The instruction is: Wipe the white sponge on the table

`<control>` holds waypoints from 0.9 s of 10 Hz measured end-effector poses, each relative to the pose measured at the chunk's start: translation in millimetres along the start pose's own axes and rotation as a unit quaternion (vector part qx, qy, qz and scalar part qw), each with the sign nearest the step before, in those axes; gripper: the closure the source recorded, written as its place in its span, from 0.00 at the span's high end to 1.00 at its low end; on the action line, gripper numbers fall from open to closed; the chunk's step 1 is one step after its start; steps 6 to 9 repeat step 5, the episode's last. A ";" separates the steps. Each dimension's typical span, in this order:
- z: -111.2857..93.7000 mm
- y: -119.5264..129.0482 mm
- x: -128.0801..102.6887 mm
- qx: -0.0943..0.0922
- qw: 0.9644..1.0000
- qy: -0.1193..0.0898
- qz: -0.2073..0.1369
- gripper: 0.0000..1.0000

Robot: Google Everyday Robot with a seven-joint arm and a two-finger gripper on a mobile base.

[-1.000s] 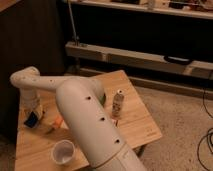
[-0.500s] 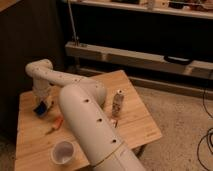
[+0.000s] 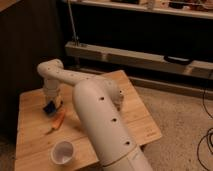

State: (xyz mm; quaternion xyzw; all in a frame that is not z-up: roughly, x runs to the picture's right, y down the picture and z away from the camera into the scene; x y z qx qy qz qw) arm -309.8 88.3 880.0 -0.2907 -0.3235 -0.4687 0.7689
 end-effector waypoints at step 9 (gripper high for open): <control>15.6 9.6 -59.3 -0.021 0.998 -0.016 -0.049 0.50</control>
